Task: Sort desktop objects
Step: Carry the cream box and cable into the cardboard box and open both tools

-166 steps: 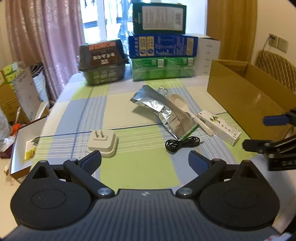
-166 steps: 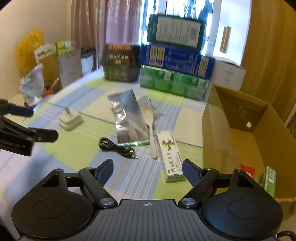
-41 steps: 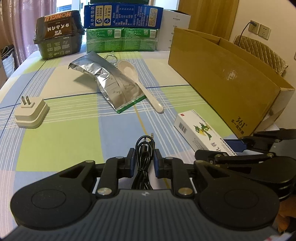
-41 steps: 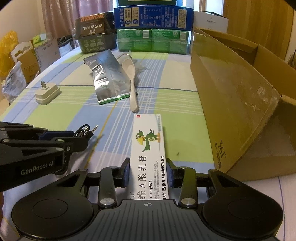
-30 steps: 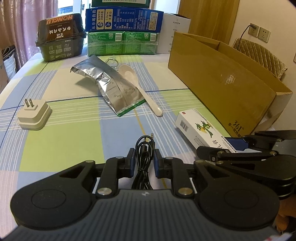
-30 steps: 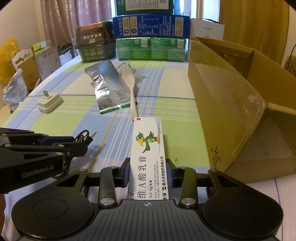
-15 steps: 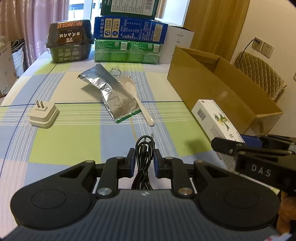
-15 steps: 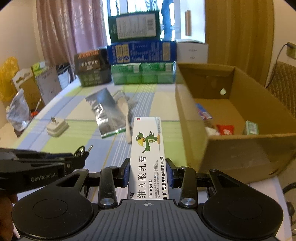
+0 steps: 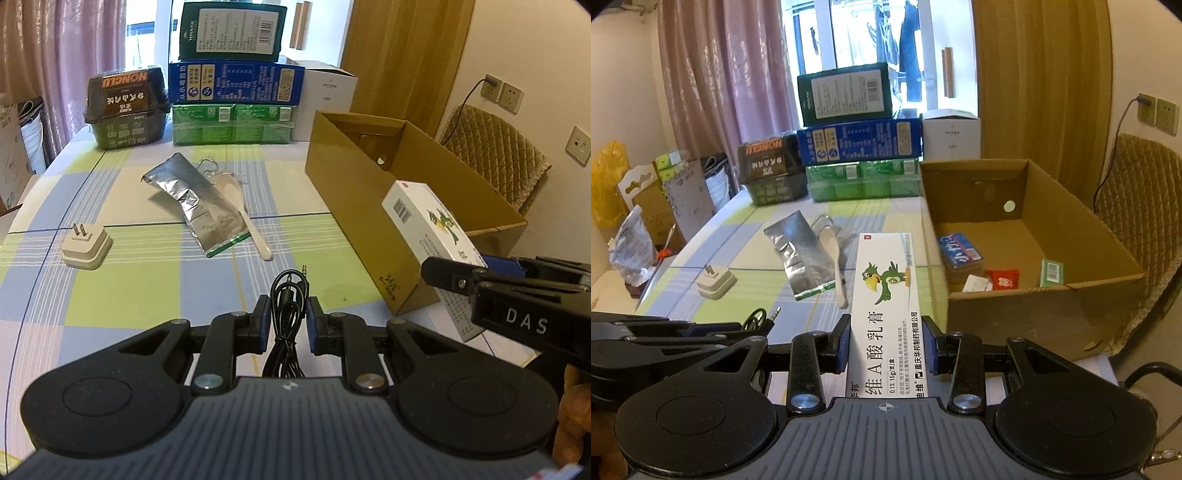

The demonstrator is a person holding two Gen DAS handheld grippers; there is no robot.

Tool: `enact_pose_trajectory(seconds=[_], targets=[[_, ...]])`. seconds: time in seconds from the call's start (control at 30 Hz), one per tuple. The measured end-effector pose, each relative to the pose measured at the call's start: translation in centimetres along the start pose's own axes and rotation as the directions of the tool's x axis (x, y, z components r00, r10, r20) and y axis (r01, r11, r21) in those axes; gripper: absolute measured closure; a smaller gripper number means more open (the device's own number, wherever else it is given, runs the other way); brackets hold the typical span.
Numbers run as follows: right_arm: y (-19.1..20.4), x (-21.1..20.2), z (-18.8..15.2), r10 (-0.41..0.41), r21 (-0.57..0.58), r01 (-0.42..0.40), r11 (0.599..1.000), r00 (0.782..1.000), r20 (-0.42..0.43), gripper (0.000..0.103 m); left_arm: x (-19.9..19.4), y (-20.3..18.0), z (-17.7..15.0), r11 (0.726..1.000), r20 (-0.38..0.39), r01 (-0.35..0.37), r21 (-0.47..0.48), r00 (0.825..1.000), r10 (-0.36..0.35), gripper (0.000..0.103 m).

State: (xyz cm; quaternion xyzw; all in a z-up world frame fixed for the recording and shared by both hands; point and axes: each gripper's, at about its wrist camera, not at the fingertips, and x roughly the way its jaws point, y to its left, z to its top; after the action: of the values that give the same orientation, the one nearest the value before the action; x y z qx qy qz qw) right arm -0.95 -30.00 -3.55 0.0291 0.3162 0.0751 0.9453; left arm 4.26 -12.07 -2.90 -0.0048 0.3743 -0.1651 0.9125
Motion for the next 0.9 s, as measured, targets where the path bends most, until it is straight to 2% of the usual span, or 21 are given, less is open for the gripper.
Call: enact_pose_trajectory(seconds=[0.37, 0.9], targets=[[-2.3, -2.4, 1.6, -0.043, 0.023, 0.041, 0.999, 0.998, 0.053, 0.068, -1.1, -2.9, 1.8, 0.998, 0.029, 0.055, 0.026, 0.998, -0.056, 0.087], [-8.8, -3.9, 4.1, -0.154, 0.080, 0.146, 0.986, 0.984, 0.094, 0.068, 0.7, -7.9, 5.0, 0.988, 0.047, 0.127, 0.086, 0.990, -0.131, 0.089]])
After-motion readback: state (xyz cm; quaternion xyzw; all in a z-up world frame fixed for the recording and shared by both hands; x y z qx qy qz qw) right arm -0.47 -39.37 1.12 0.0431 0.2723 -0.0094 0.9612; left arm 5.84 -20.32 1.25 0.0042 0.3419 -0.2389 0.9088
